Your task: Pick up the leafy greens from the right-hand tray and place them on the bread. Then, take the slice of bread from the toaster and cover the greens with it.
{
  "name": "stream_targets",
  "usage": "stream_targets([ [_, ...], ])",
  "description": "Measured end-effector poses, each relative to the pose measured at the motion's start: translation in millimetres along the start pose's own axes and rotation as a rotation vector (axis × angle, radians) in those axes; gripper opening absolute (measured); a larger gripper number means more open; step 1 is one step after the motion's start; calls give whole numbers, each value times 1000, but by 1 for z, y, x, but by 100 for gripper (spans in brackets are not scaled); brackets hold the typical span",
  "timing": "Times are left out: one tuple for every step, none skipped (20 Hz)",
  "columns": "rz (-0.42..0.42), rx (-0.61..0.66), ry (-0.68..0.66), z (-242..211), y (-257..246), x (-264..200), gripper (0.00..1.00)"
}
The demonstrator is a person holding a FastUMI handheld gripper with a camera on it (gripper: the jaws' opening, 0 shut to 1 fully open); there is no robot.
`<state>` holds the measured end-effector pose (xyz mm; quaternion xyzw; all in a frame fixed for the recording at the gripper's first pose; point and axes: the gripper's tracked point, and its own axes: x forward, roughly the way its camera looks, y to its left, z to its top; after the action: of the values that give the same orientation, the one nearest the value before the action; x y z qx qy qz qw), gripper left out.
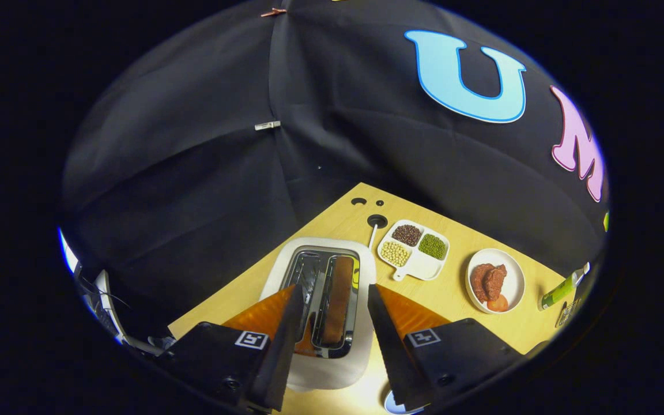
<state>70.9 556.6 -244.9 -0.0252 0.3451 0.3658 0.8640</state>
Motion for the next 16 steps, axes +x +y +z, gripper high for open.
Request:
stream_targets([
  [-15, -4, 6, 0, 0, 3, 71],
  [-13, -5, 14, -2, 1, 7, 70],
  [-13, -5, 25, -4, 3, 9, 64],
  [-14, -1, 38, -6, 4, 13, 59],
  [-32, 6, 47, -7, 0, 13, 44],
  [-48, 9, 38, -6, -4, 15, 30],
  [-52, 7, 38, -5, -3, 11, 16],
  [-48, 6, 40, -5, -2, 11, 15],
  [-44, 7, 39, -5, -1, 10, 15],
  [-35, 9, 33, -3, 1, 8, 16],
  [-27, 11, 23, 1, 5, 5, 15],
  [-16, 14, 3, 7, 7, 0, 15],
  [-6, 15, -16, 13, 7, -6, 16],
  [4, 22, -37, 20, 7, -12, 15],
  [13, 32, -56, 27, 5, -19, 16],
  [20, 42, -75, 34, 3, -27, 16],
])
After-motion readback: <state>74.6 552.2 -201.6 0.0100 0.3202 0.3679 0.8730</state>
